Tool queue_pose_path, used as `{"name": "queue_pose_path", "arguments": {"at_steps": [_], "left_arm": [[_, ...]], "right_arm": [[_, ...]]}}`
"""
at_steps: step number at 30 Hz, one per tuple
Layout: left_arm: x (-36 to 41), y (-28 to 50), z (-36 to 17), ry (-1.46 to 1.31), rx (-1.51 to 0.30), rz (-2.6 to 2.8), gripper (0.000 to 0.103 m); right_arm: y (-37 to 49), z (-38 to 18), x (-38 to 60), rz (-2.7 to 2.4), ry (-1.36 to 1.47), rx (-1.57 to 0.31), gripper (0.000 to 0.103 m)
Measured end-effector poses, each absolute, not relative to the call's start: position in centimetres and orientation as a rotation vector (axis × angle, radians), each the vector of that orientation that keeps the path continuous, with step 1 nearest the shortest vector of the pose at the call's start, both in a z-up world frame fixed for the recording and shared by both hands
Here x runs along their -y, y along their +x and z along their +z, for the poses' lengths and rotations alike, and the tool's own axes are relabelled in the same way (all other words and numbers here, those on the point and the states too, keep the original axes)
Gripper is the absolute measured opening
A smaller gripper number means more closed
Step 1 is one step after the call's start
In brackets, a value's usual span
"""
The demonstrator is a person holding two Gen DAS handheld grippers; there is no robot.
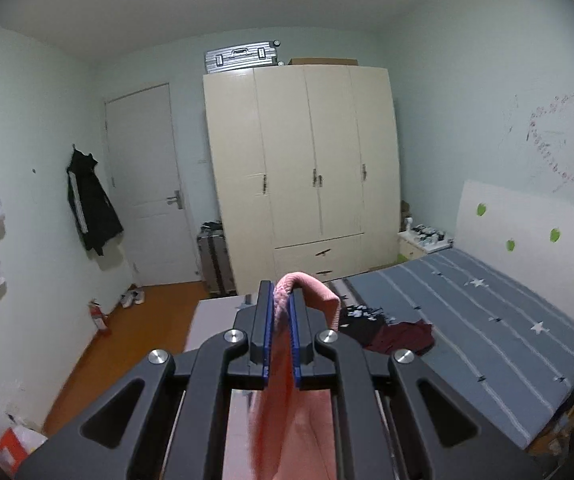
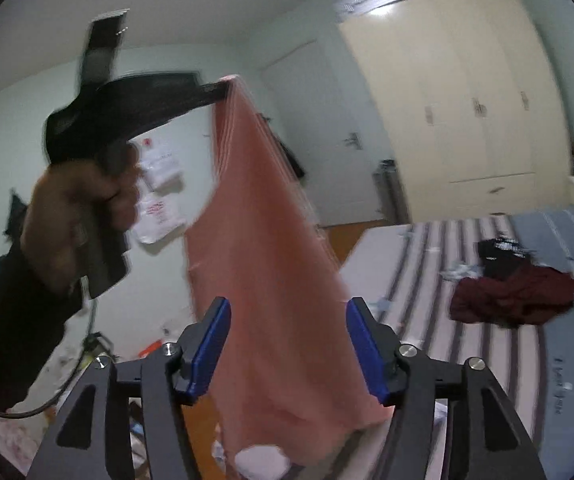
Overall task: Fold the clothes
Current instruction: 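Raise the pink T-shirt high with both tools and shake it open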
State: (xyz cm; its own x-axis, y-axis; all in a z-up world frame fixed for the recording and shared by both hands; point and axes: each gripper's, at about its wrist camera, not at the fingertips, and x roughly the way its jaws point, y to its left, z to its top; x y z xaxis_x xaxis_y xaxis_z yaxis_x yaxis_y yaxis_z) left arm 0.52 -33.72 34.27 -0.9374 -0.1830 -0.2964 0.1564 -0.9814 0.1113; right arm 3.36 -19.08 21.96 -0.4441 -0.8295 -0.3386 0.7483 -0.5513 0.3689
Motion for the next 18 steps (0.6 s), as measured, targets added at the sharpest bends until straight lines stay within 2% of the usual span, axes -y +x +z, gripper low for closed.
{"name": "queue_pose_path", "arguments": {"at_steps": [5, 10, 13, 14, 15, 16, 17, 18], "left_arm": [[34.1, 0.3, 34.3, 0.466, 0.078, -2.92, 0.005], [34.1, -0.5, 34.1, 0.479, 0.019, -2.928, 0.005], [33.8, -1.1, 34.1, 0.481, 0.01, -2.934, 0.005], [33.8, -1.3, 34.1, 0.481, 0.014, -2.933, 0.005], [33.9, -1.3, 34.0, 0.483, 0.02, -2.93, 0.005], [34.2, -1.3, 33.8, 0.487, 0.022, -2.926, 0.005], [34.7, -1.3, 33.6, 0.493, 0.01, -2.921, 0.005], [35.1, -1.2, 33.4, 0.496, -0.001, -2.918, 0.005]], "right_arm": [[5.6, 20.8, 22.5, -2.025, 0.574, 0.165, 0.061], [4.1, 19.4, 24.6, -2.089, 0.597, 0.182, 0.061], [3.1, 18.3, 26.6, -2.144, 0.605, 0.129, 0.061], [2.6, 17.9, 27.2, -2.177, 0.608, 0.107, 0.053], [1.9, 17.5, 27.5, -2.219, 0.607, 0.068, 0.025], [0.9, 17.4, 27.3, -2.257, 0.625, 0.061, 0.01], [-0.1, 17.3, 26.8, -2.293, 0.649, 0.066, 0.003], [-1.1, 17.1, 26.3, -2.328, 0.675, 0.071, 0.003]]}}
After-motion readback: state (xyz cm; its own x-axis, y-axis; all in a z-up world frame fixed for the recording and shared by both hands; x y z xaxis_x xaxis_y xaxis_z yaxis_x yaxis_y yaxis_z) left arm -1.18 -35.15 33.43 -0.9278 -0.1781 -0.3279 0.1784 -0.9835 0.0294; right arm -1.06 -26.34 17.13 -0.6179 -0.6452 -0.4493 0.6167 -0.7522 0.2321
